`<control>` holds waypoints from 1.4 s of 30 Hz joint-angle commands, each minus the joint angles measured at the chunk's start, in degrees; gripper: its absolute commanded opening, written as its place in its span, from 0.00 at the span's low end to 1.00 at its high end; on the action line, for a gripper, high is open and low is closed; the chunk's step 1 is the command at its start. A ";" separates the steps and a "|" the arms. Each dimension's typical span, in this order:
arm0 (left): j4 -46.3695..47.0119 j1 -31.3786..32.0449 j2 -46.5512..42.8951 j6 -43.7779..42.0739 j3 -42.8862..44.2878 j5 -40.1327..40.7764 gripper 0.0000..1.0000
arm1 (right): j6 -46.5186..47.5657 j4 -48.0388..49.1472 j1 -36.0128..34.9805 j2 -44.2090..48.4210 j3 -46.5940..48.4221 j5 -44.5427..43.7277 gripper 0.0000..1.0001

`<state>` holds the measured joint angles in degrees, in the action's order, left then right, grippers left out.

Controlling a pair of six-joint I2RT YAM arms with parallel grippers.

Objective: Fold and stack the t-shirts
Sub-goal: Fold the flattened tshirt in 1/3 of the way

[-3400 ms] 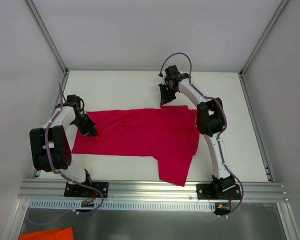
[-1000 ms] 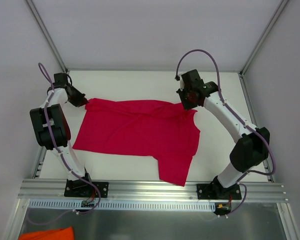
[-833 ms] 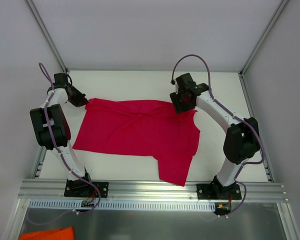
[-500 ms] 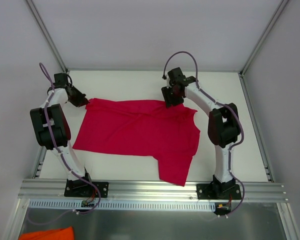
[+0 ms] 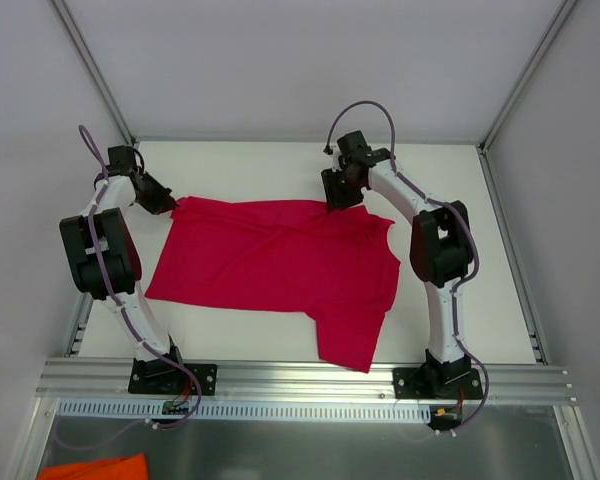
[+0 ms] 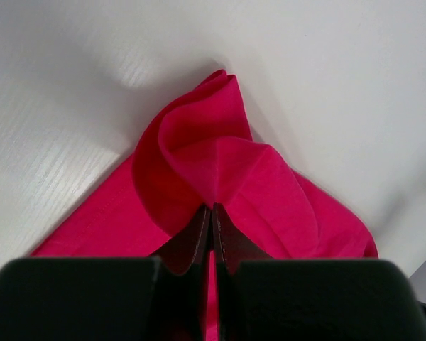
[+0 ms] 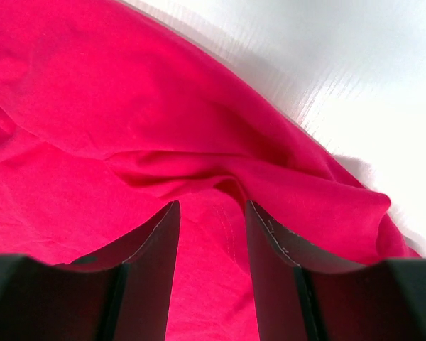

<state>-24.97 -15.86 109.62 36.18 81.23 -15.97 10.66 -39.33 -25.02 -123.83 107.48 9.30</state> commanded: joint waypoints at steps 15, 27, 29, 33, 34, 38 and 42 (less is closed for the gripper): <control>-1.75 -0.23 -0.90 -2.79 1.74 0.94 0.00 | -1.25 0.48 0.41 -2.47 -0.61 3.88 0.41; -1.84 -0.23 -0.55 -3.14 2.09 0.76 0.00 | -0.81 0.04 0.49 -3.17 -0.61 4.41 0.40; -1.84 -0.23 -0.46 -3.14 2.00 0.85 0.00 | -0.81 0.13 0.58 -3.35 -0.69 4.67 0.40; -1.75 -0.23 -0.46 -3.05 2.00 0.76 0.00 | -0.64 -0.13 0.49 -4.05 -0.26 4.41 0.34; -1.75 -0.23 -0.46 -3.05 2.00 0.76 0.00 | -0.64 -0.22 0.49 -4.14 -0.17 4.41 0.33; -1.75 -0.23 -0.38 -2.96 2.18 0.76 0.00 | -0.37 -1.27 0.67 -4.49 0.88 3.71 0.18; -1.57 -0.14 -0.29 -2.70 2.00 0.59 0.00 | -0.11 -2.15 0.67 -4.23 2.03 2.65 0.01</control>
<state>-26.02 -15.86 109.62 33.82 81.30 -15.92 10.22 -40.07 -24.71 -128.46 107.04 12.64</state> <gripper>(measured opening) 0.008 0.038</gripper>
